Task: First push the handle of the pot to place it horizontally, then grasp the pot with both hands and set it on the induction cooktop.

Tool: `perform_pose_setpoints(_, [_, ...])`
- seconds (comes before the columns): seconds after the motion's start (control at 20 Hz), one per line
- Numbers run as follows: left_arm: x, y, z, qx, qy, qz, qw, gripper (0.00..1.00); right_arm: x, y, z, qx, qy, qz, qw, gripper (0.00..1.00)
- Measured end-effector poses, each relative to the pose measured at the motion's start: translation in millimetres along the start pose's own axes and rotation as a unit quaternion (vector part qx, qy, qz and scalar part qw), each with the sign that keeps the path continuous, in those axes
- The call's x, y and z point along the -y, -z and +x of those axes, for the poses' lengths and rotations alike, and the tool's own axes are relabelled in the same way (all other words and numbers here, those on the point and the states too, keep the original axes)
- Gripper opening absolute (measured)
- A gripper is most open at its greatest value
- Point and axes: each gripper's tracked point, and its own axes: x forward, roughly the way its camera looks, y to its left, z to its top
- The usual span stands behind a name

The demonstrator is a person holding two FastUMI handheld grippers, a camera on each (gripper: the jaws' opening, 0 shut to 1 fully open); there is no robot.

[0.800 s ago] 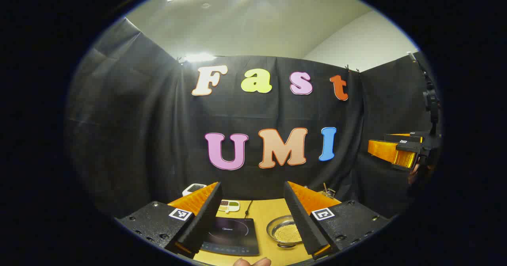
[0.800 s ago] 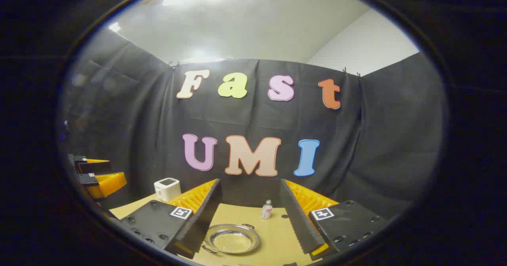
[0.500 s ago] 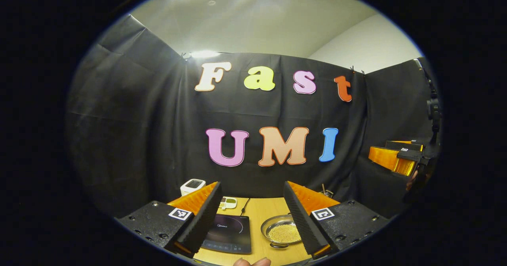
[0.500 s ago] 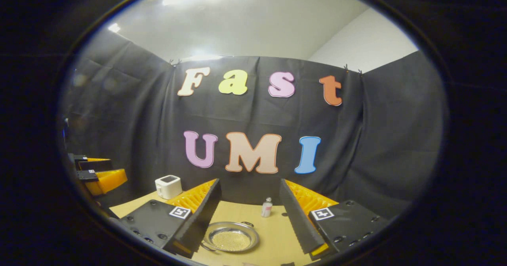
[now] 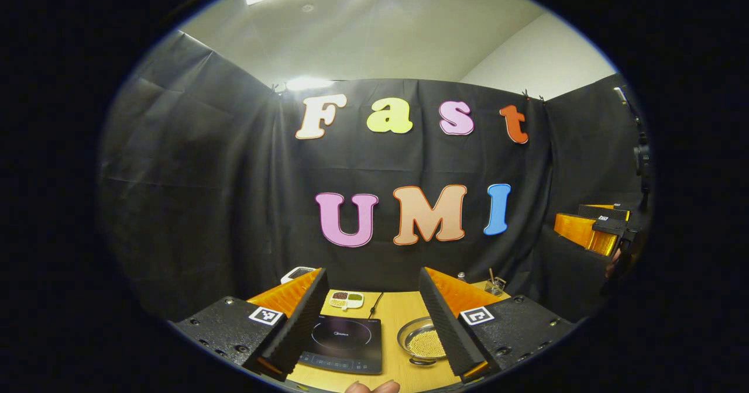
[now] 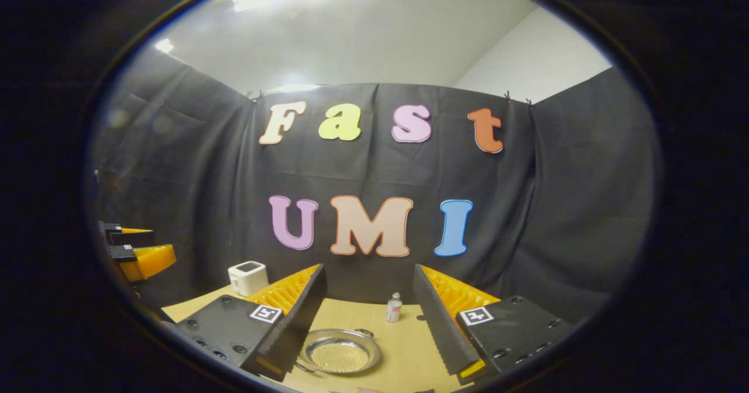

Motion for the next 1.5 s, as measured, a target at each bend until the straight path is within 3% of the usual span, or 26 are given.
perform_pose_setpoints(0.05, [2.0,-0.8,0.3,0.0,0.0,0.001,1.0,0.94,1.1,1.7,0.5,0.001,-0.002,0.0,1.0,0.98])
perform_pose_setpoints(0.35, [-0.6,-5.2,1.0,-0.006,-0.008,0.008,1.0,0.91,14.2,14.9,7.6,-0.003,-0.011,0.009,1.0,0.98])
perform_pose_setpoints(0.5, [0.1,-7.3,3.5,-0.002,-0.015,0.021,1.0,0.99,19.9,24.8,15.2,-0.003,-0.017,0.022,1.0,0.99])
perform_pose_setpoints(0.55, [1.2,-9.4,6.6,-0.001,-0.017,0.025,1.0,0.9,23.0,27.7,19.4,-0.005,-0.014,0.025,1.0,0.99])
perform_pose_setpoints(0.6, [0.4,-6.0,9.1,-0.008,-0.02,0.029,0.999,0.94,22.8,31.8,20.0,-0.012,-0.015,0.03,0.999,0.98])
perform_pose_setpoints(0.65, [-1.0,-4.8,10.8,-0.003,-0.019,0.028,0.999,0.91,15.9,33.9,22.4,-0.011,-0.022,0.035,0.999,0.98])
perform_pose_setpoints(0.7, [-3.7,-5.0,12.9,-0.001,-0.02,0.027,0.999,0.94,12.2,33.7,24.6,-0.008,-0.024,0.033,0.999,0.97])
perform_pose_setpoints(0.75, [-9.2,-2.7,15.3,-0.003,-0.023,0.024,0.999,0.91,12.2,36.5,27.6,-0.009,-0.02,0.028,0.999,0.97])
perform_pose_setpoints(0.95, [-32.5,10.1,33.3,-0.011,-0.016,0.015,1.0,0.93,-9.8,47.5,39.6,-0.019,-0.005,0.025,0.999,0.96])
perform_pose_setpoints(1.0, [-39.8,11.5,38.7,-0.008,-0.015,0.015,1.0,0.93,-18.6,46.8,42.4,-0.017,-0.003,0.026,1.0,0.89])
perform_pose_setpoints(1.1, [-49.7,16.1,49.6,-0.01,-0.005,0.009,1.0,0.93,-35.1,52.7,50.6,-0.025,0.008,0.017,1.0,0.87])
perform_pose_setpoints(1.35, [-66.9,38.3,77.4,-0.018,0.036,-0.006,0.999,0.94,-75.6,80.0,60.1,-0.051,0.029,-0.001,0.998,0.6])
perform_pose_setpoints(1.4, [-68.6,41.1,83.0,-0.018,0.045,-0.009,0.999,0.95,-82.8,88.4,59.0,-0.06,0.032,-0.004,0.998,0.5])
perform_pose_setpoints(1.5, [-71.2,46.5,91.6,-0.021,0.059,-0.012,0.998,0.93,-101.0,110.1,57.0,-0.084,0.02,-0.006,0.996,0.46])
